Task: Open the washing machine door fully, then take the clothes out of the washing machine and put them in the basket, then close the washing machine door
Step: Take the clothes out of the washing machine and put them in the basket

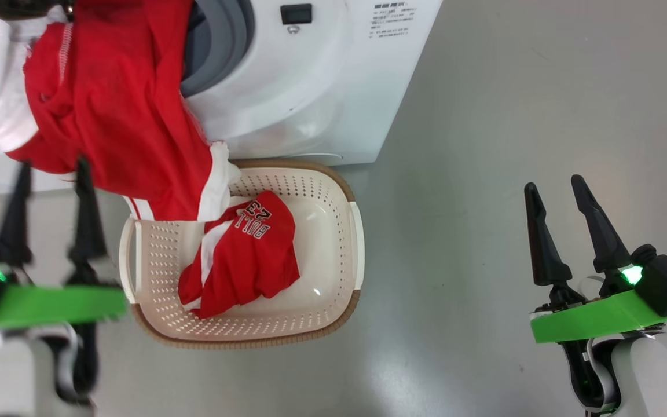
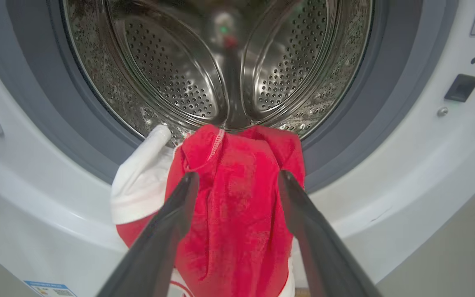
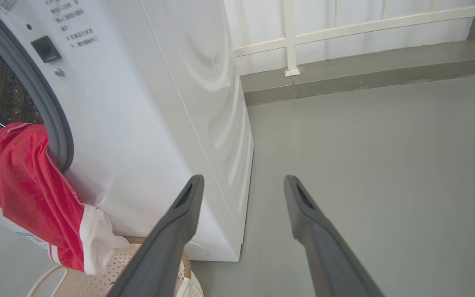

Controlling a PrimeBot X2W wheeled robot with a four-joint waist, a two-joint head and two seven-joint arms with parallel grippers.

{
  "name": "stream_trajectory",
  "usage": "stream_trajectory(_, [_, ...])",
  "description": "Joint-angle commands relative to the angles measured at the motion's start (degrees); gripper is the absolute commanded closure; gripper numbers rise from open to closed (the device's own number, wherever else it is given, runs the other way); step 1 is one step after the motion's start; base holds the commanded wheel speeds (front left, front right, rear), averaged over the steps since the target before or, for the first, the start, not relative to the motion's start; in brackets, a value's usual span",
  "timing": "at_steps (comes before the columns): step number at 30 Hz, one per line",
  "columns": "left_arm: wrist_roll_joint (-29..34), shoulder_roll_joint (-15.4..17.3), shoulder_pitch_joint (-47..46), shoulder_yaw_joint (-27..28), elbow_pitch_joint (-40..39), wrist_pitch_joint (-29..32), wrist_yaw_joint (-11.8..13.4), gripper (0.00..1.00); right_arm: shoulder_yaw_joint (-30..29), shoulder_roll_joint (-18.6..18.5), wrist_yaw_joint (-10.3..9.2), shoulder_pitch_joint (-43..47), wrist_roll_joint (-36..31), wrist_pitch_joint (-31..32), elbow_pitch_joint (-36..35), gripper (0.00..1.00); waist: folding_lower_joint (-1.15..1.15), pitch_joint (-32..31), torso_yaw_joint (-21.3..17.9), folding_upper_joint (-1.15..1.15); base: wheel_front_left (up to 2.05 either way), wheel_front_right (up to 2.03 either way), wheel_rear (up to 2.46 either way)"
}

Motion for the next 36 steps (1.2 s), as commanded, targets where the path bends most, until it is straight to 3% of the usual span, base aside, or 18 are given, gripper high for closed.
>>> stream_trajectory(1, [-0.2,2.9,-3.0,2.5,-0.6,-0.3,-0.3,0.0,1.4,-0.1,0.37,-0.5,-0.1,-0.4,-1.5,0.0,0.0,0.7,-0.3,0.0,0.0,0.0,0.0])
stream_trajectory(21, [-4.0,14.3,-26.2,-0.7,25.3,-0.3,-0.3,0.0,3.8,-0.1,0.37,-3.3,1.5,-0.4,-2.1,0.0,0.0,5.1,-4.9,0.0,0.0,0.0,0.0])
stream_trajectory(27, [-11.7,15.8,-29.2,-3.4,30.7,-0.3,-0.3,0.0,3.9,-0.1,0.37,-3.1,1.9,-0.4,-2.6,0.0,0.0,6.0,-6.1,0.0,0.0,0.0,0.0])
stream_trajectory(35, [-20.0,19.5,-31.2,-13.3,33.4,-0.3,-0.3,0.0,3.9,-0.1,0.37,-3.5,2.0,-0.4,-2.8,0.0,0.0,6.7,-6.7,0.0,0.0,0.0,0.0])
stream_trajectory(36, [-20.4,19.9,-31.4,-13.9,33.6,-0.3,-0.3,0.13,3.8,-0.1,0.37,-3.5,2.0,-0.4,-2.8,0.0,0.0,6.7,-6.7,0.0,0.0,0.0,0.0])
